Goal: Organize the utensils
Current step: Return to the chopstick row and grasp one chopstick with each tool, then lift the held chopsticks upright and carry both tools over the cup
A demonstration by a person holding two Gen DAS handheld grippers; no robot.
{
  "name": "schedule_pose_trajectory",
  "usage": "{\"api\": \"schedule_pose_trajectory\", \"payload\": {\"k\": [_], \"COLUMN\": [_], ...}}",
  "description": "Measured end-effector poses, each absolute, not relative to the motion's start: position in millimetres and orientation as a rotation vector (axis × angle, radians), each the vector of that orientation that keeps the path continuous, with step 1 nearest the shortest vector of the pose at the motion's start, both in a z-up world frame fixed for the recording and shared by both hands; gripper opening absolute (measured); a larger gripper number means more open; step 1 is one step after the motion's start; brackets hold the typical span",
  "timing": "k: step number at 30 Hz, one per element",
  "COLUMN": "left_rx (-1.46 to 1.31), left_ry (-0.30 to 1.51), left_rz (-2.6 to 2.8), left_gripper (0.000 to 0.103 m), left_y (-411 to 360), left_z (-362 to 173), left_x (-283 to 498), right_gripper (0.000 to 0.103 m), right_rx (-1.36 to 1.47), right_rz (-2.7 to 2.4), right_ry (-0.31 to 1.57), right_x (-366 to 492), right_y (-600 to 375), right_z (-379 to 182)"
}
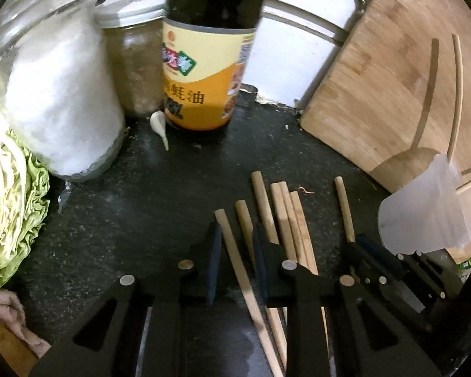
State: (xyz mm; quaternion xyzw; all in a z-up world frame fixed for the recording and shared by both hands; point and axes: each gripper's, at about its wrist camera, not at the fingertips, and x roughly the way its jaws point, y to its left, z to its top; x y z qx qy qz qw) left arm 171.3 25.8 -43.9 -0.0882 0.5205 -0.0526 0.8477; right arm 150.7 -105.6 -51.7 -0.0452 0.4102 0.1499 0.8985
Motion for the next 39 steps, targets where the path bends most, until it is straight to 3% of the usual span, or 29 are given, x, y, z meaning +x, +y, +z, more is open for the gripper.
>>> {"api": "schedule_pose_trajectory", "payload": {"k": [19, 26, 39], "left_rx": [-0.163, -0.188, -0.170], "left_ry": [1.087, 1.063, 1.079], "left_rz": [-0.107, -0.092, -0.127], "left_gripper": [0.016, 0.016, 0.016], "left_y": [17, 24, 14], "left_z": [-42, -35, -45], "left_x": [167, 161, 170], "right_gripper": [0.012, 0.008, 0.008], "right_rx": [-0.117, 0.008, 0.099], "right_rz": [0.293, 0.330, 0.417], "right_ry": [0.835, 0.852, 0.702], "right_x": [152, 152, 129], "right_y": [-102, -116, -132], "right_z": [-53, -50, -13]}}
